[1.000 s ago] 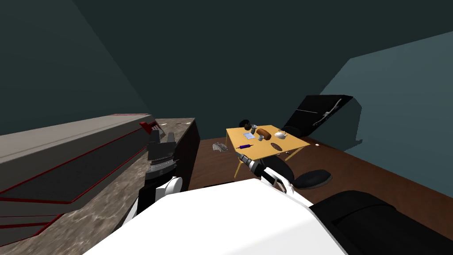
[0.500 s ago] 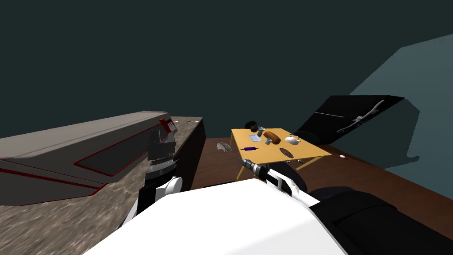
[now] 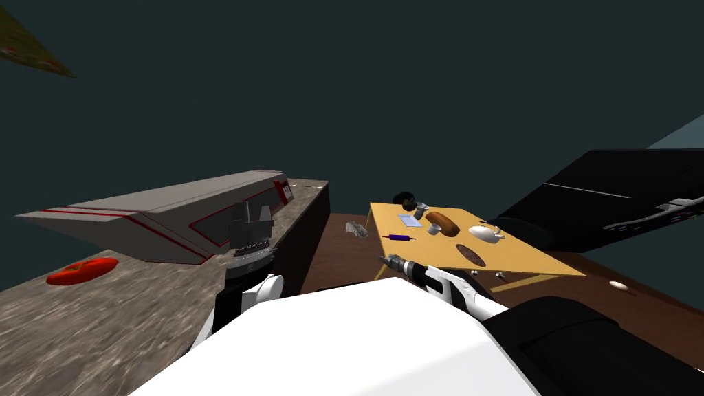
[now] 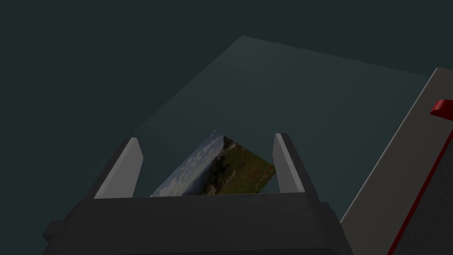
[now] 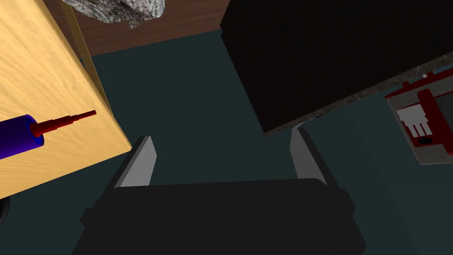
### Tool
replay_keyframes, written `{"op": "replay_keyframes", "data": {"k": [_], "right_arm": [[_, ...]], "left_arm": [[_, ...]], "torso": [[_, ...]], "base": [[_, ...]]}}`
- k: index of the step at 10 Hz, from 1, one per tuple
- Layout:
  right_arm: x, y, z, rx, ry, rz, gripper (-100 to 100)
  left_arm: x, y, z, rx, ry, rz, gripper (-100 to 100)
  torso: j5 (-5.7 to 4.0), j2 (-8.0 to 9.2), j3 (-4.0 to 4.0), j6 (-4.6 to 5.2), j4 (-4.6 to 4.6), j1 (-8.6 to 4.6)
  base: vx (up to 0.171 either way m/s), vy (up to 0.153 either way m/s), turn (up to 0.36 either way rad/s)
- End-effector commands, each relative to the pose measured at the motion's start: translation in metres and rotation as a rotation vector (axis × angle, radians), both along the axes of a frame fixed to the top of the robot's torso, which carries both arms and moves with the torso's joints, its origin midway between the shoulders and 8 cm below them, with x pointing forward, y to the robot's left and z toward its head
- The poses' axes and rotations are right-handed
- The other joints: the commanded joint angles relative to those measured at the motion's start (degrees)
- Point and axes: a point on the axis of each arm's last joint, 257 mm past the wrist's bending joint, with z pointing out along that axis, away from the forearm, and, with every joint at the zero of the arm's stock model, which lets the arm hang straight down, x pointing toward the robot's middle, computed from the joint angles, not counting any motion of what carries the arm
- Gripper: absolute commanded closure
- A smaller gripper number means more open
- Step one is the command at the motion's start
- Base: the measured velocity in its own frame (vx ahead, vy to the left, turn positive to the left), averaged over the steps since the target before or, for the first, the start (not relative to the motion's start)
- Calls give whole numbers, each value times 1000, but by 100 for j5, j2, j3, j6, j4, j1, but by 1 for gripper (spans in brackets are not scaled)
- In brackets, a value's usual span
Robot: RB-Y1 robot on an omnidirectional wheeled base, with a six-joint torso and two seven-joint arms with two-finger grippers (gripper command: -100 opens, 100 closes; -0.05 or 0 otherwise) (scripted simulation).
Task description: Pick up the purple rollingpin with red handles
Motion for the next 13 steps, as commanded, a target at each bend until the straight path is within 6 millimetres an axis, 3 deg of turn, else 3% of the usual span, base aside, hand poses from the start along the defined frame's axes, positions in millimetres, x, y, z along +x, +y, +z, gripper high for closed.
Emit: {"op": "replay_keyframes", "data": {"k": [1, 2, 3, 4, 5, 7, 8, 10, 11, 13], "right_arm": [[-10, -22, -13, -79, 27, 16, -100], [-26, -48, -27, -164, 64, 39, -100], [-26, -51, -27, -170, 65, 41, -100], [-43, -79, -38, -258, 103, 67, -100], [-43, -79, -38, -258, 103, 67, -100], [-76, -130, -55, -408, 174, 123, -100], [-77, -135, -55, -417, 178, 120, -100], [-113, -185, -65, -553, 252, 175, -100], [-113, -185, -65, -553, 252, 175, -100], [-150, -223, -71, -656, 322, 236, -100]], "left_arm": [[0, 0, 0, 0, 0, 0, 0], [0, 0, 0, 0, 0, 0, 0], [0, 0, 0, 0, 0, 0, 0], [0, 0, 0, 0, 0, 0, 0], [0, 0, 0, 0, 0, 0, 0], [0, 0, 0, 0, 0, 0, 0], [0, 0, 0, 0, 0, 0, 0], [0, 0, 0, 0, 0, 0, 0], [0, 0, 0, 0, 0, 0, 0], [0, 0, 0, 0, 0, 0, 0]], "torso": [[0, 0, 0, 0, 0, 0], [-2, 0, 0, 6, 0, -1], [-1, 1, 0, 1, 0, -2], [-1, 0, 0, 7, 0, 1], [0, -3, -2, 1, 0, -1], [-1, -4, -2, 1, 0, -1], [-3, -6, -3, 3, -1, -16], [-4, -9, -5, 1, -1, -14], [-6, -15, -8, 3, -3, -29], [-3, -10, -6, 6, -2, -13]], "base": [[6, -47, 194], [4, -41, 385], [3, -38, 172], [7, -44, 314], [8, -44, 172], [8, -66, 367], [11, -82, 272], [21, -98, 436], [20, -97, 233], [3, -84, 351]]}}
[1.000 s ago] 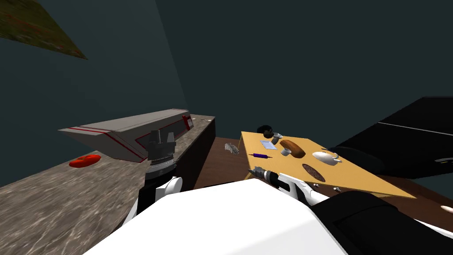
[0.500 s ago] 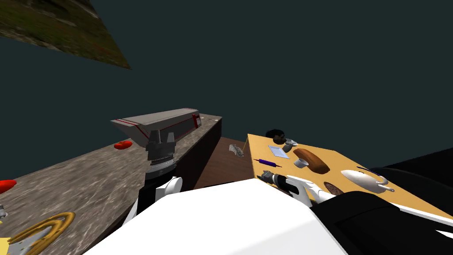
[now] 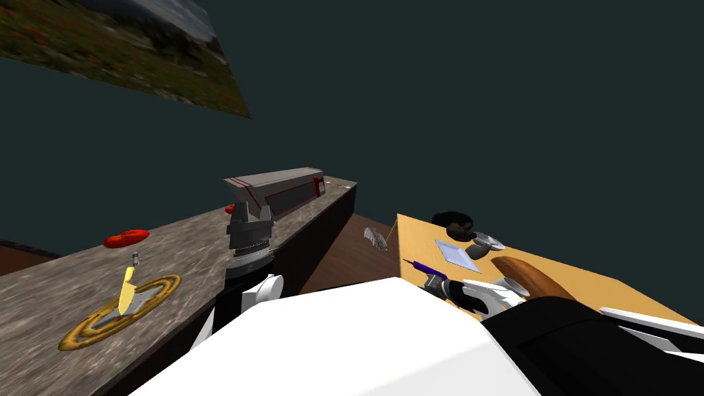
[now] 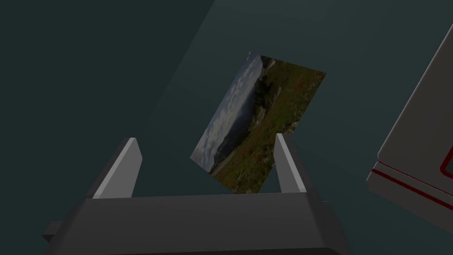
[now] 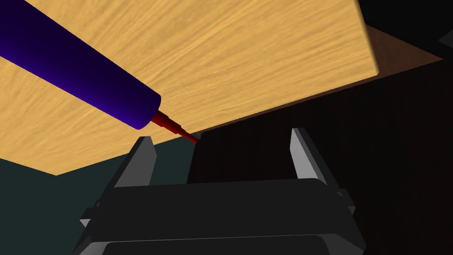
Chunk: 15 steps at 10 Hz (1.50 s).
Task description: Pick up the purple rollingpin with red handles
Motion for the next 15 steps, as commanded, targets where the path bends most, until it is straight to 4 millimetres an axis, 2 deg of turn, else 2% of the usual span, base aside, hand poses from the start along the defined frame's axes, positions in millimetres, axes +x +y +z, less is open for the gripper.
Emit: {"op": "replay_keyframes", "data": {"k": [1, 2, 3, 5, 6, 8, 10, 13, 14, 15], "right_arm": [[-12, -13, -8, -36, 25, 18, -100], [-30, -26, -10, -74, 62, 45, -100], [-31, -29, -10, -80, 64, 42, -100], [-68, -54, -15, -145, 140, 90, -100], [-68, -54, -15, -145, 140, 90, -100], [-104, -68, -20, -184, 209, 134, -100], [-136, -74, -26, -203, 268, 173, -100], [-182, -70, -37, -202, 346, 227, -100], [-170, -72, -32, -203, 328, 211, -100], [-172, -72, -33, -204, 331, 215, 0]], "left_arm": [[0, 0, 0, 0, 0, 0, 0], [0, 0, 0, 0, 0, 0, 0], [0, 0, 0, 0, 0, 0, 0], [0, 0, 0, 0, 0, 0, 0], [0, 0, 0, 0, 0, 0, 0], [0, 0, 0, 0, 0, 0, 0], [0, 0, 0, 0, 0, 0, 0], [0, 0, 0, 0, 0, 0, 0], [0, 0, 0, 0, 0, 0, 0], [0, 0, 0, 0, 0, 0, 0]], "torso": [[0, 0, 0, 0, 0, 0], [-2, -1, 0, 4, 0, 5], [0, 0, 0, -1, 0, 0], [0, 0, 0, 1, 0, 5], [-1, 4, 2, 2, 1, -2], [-2, -1, 0, 4, 0, -3], [-5, -2, -1, 4, 0, -18], [-2, 9, 5, 9, 2, 3], [0, 7, 5, 7, 2, 8], [2, -1, 0, 12, 1, 20]], "base": [[3, -75, 232], [-4, -90, 380], [-4, -82, 161], [-15, -85, 347], [-21, -94, 164], [-1, -105, 341], [-25, -131, 349], [-50, -81, 248], [-20, -33, 61], [-4, -7, -11]]}}
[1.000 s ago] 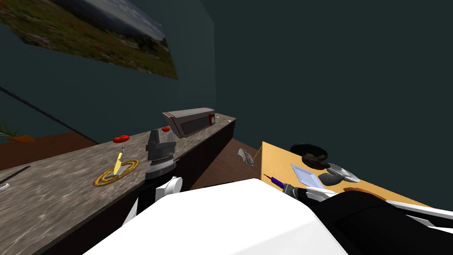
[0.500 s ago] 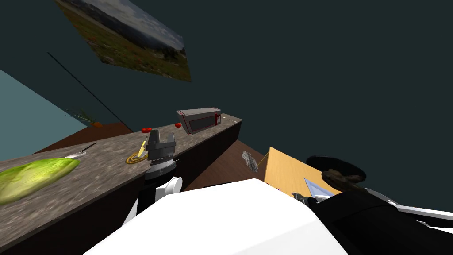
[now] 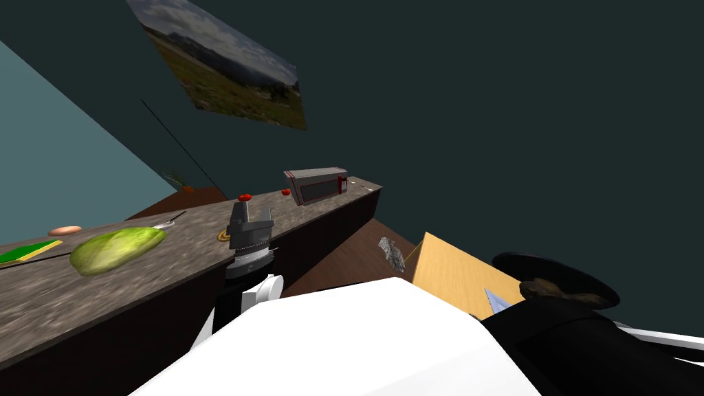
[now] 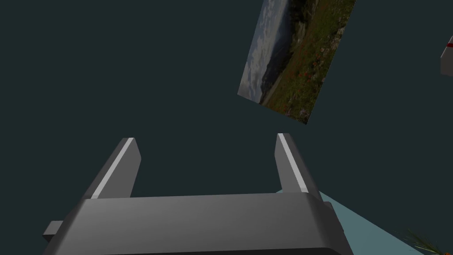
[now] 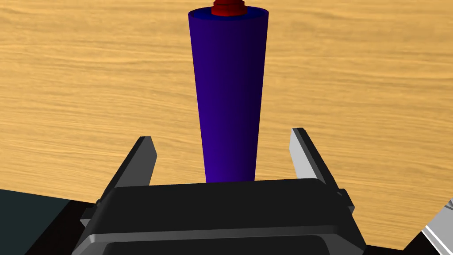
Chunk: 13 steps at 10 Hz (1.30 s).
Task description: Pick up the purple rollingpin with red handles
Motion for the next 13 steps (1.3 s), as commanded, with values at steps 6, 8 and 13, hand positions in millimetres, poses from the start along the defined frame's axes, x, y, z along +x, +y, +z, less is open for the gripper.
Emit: {"op": "replay_keyframes", "data": {"k": [6, 8, 13], "right_arm": [[-3, 11, -21, -3, -7, -16, 100], [-3, 12, -21, -2, -7, -17, 100], [-1, 4, -7, -1, -3, -5, 100]], "left_arm": [[0, 0, 0, 0, 0, 0, 0], [0, 0, 0, 0, 0, 0, 0], [0, 0, 0, 0, 0, 0, 0]], "torso": [[0, -2, -1, 0, -1, -1], [-2, -6, -4, -4, -1, 0], [-2, -10, -7, 1, -4, 6]], "base": [[-11, -26, 35], [0, 0, 0], [6, 14, -28]]}}
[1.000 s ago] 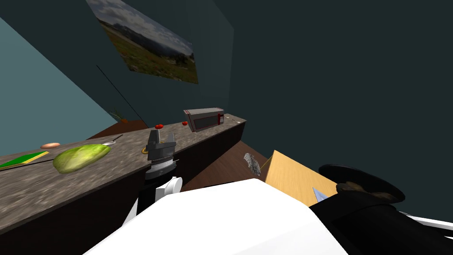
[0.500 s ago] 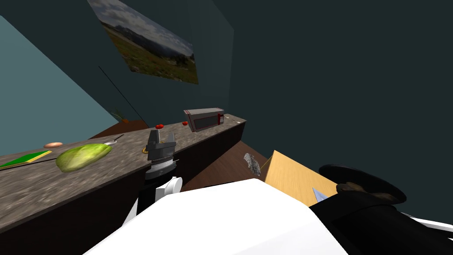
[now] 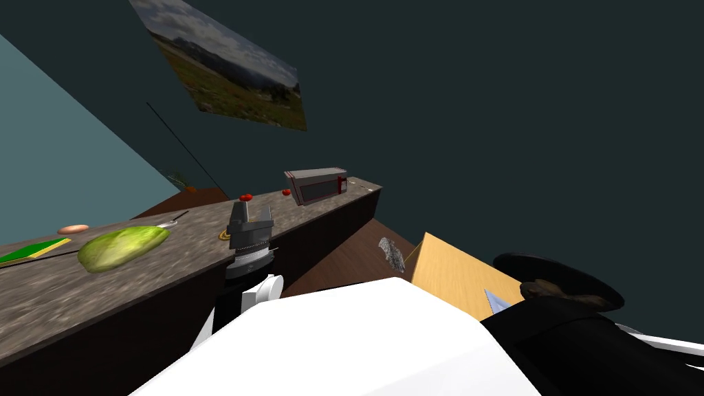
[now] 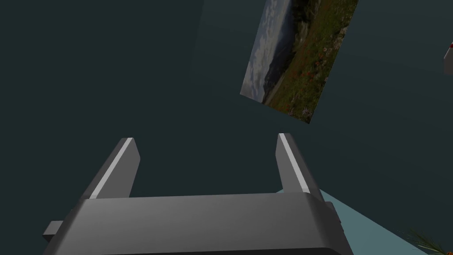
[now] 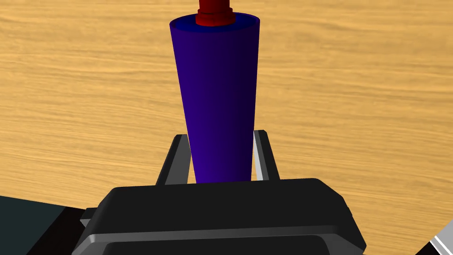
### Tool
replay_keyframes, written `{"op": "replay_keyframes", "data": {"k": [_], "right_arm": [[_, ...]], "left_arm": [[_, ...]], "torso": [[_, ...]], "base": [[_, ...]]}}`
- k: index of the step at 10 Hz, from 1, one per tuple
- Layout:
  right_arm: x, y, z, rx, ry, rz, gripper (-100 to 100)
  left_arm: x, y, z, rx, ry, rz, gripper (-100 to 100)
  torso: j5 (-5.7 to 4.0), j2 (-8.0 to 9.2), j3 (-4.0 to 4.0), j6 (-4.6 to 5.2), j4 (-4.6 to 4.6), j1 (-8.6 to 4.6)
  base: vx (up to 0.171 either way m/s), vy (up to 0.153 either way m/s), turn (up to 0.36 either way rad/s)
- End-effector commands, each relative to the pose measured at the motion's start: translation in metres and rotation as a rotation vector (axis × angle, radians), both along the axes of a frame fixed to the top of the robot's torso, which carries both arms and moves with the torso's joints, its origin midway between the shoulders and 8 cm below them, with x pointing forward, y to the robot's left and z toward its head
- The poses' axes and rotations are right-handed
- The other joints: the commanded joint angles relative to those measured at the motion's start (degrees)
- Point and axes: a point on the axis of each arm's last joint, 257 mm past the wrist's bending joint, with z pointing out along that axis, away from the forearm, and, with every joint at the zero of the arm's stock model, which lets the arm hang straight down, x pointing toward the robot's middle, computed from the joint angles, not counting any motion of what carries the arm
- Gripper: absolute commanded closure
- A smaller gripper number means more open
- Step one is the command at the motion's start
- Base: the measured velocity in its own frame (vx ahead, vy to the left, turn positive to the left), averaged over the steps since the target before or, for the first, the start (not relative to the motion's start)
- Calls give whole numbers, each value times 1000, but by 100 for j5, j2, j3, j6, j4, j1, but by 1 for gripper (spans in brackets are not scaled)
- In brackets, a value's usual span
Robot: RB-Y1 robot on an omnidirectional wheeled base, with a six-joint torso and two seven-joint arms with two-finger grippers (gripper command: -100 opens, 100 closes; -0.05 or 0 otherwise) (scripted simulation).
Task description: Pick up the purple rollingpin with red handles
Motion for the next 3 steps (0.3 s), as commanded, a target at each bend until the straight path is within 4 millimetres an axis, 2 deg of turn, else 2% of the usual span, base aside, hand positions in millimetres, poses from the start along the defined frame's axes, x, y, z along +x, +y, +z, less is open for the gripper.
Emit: {"op": "replay_keyframes", "data": {"k": [1, 2, 3], "right_arm": [[2, -5, 9, 2, 3, 6, 100], [1, -4, 5, 0, 2, 5, 100], [1, -4, 6, 1, 3, 5, 0]], "left_arm": [[0, 0, 0, 0, 0, 0, 0], [0, 0, 0, 0, 0, 0, 0], [0, 0, 0, 0, 0, 0, 0]], "torso": [[0, 0, 0, 0, 0, 0], [3, -2, -1, -3, 0, 5], [-1, 0, 0, -3, 1, -3]], "base": [[15, 48, -47], [6, 22, -9], [0, 0, 0]]}}
